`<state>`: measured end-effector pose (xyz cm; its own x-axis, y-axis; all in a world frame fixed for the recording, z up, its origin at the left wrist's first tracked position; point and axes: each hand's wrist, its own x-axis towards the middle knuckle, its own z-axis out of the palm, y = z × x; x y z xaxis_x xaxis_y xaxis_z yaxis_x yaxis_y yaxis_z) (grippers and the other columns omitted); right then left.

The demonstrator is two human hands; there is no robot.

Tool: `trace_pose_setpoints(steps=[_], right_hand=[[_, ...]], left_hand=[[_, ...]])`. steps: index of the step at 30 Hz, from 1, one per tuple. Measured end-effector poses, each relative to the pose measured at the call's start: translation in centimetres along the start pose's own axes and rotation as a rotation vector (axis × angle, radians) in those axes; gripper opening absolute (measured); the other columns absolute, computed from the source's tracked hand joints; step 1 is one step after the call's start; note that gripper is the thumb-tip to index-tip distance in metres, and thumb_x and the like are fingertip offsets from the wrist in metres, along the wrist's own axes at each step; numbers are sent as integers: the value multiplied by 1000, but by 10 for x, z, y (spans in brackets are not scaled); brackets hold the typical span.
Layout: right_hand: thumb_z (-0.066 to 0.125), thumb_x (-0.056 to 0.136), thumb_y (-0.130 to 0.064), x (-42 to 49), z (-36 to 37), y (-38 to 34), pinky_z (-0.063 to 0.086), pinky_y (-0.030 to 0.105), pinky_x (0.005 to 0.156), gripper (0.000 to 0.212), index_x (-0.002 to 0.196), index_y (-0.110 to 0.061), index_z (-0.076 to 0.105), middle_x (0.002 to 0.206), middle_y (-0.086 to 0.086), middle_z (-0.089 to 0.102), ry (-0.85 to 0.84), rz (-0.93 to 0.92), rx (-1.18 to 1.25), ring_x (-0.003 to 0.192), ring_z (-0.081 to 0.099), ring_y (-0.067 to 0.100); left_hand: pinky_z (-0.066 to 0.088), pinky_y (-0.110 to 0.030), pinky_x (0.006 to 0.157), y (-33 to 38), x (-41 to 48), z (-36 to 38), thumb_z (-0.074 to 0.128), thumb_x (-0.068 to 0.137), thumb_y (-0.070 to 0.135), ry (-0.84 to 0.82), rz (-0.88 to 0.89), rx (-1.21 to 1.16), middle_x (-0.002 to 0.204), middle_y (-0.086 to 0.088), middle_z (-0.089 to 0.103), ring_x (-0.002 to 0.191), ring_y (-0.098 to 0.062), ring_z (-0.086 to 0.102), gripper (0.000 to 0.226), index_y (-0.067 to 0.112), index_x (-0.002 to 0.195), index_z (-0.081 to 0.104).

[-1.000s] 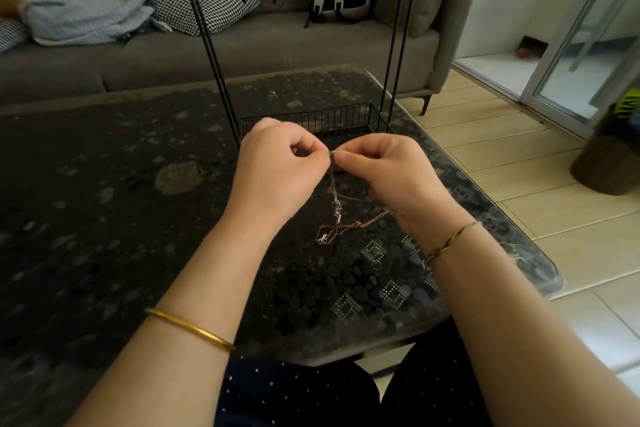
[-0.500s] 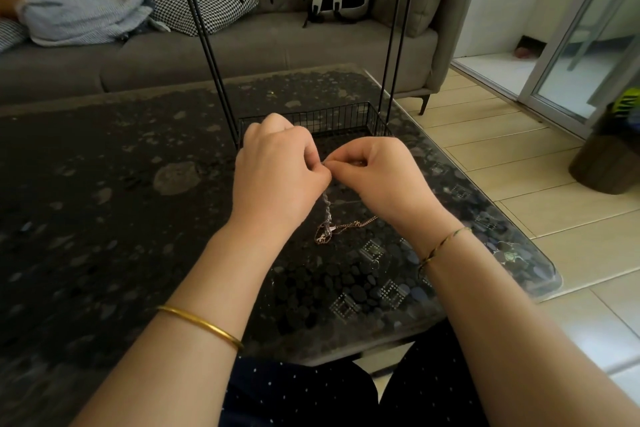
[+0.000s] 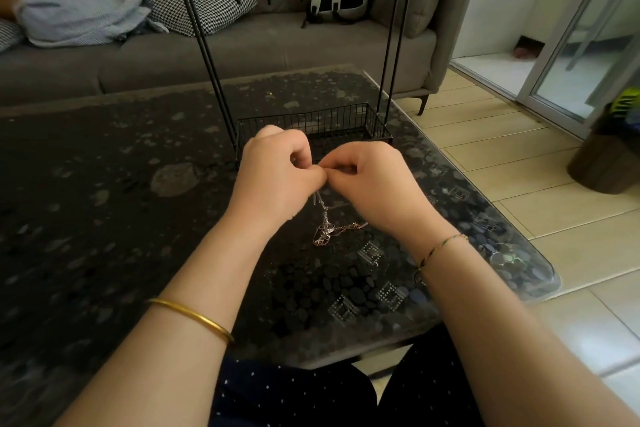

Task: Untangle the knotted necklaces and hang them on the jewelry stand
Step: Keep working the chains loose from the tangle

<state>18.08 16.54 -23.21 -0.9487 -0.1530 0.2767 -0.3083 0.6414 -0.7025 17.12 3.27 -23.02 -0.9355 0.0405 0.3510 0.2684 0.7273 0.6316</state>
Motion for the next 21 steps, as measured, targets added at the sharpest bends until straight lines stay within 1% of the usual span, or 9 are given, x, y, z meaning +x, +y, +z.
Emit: trace_pose_setpoints(steps=[3, 4, 7, 9, 11, 14, 17, 19, 21], right_hand=[[60, 86, -20, 0, 1, 0, 53, 41, 75, 14, 91, -22, 73, 84, -4, 68, 15, -15, -19, 81, 61, 14], [60, 86, -20, -1, 1, 0, 53, 41, 75, 14, 91, -22, 72, 84, -4, 68, 30, -16, -17, 81, 62, 14], [60, 86, -21, -2, 1, -2, 51, 38, 76, 12, 87, -24, 72, 85, -3, 66, 108, -28, -11, 80, 59, 13], [61, 86, -23, -2, -2, -3, 48, 31, 77, 10, 84, -25, 71, 88, -1, 60, 156, -21, -29, 81, 55, 11], [62, 86, -23, -2, -5, -3, 45, 23, 73, 10, 82, -27, 69, 89, -2, 58, 183, 15, -4, 79, 53, 8], [61, 88, -18, -3, -11, -2, 53, 27, 64, 11, 81, -20, 69, 75, -6, 59, 194, 147, 233, 63, 53, 7], [58, 90, -13, -4, -19, -1, 51, 21, 52, 11, 86, -11, 69, 69, 0, 60, 169, 302, 465, 52, 50, 7], [57, 90, -10, -4, -21, 1, 46, 19, 46, 12, 85, -8, 68, 74, 4, 63, 161, 353, 554, 47, 46, 6], [57, 90, -8, -3, -21, 3, 38, 19, 41, 13, 83, -7, 67, 74, 5, 64, 167, 405, 611, 44, 41, 7]], left_hand=[[33, -11, 61, 0, 0, 0, 70, 70, 7, 18, -40, -59, 81, 3, 48, 74, -10, 47, 15, 4, 63, 57], [32, -11, 60, 0, 0, -1, 69, 71, 7, 21, -53, -75, 82, 2, 48, 72, -6, 46, 16, 5, 63, 55], [37, -21, 63, 0, 1, -2, 70, 73, 8, 33, -76, -96, 90, -6, 56, 73, -9, 48, 17, 3, 65, 55], [40, -28, 67, 0, 1, -2, 69, 74, 7, 50, -94, -129, 92, -13, 61, 75, -15, 51, 15, -2, 69, 57], [43, -30, 65, 1, 1, -4, 67, 76, 6, 59, -129, -183, 87, -17, 63, 73, -16, 53, 14, -6, 75, 59], [40, -24, 59, 2, 2, -7, 63, 79, 6, 50, -230, -240, 75, -12, 55, 66, -12, 49, 15, -8, 80, 58], [48, -30, 72, -1, 5, -9, 62, 80, 7, 19, -354, -377, 83, -17, 63, 78, -18, 59, 10, 1, 73, 58], [48, -31, 73, -2, 7, -9, 60, 81, 5, 7, -434, -496, 80, -6, 70, 86, -17, 66, 17, 11, 66, 55], [46, -27, 69, 1, 7, -10, 52, 82, 2, -1, -491, -606, 77, 5, 71, 81, -11, 67, 20, 15, 67, 55]])
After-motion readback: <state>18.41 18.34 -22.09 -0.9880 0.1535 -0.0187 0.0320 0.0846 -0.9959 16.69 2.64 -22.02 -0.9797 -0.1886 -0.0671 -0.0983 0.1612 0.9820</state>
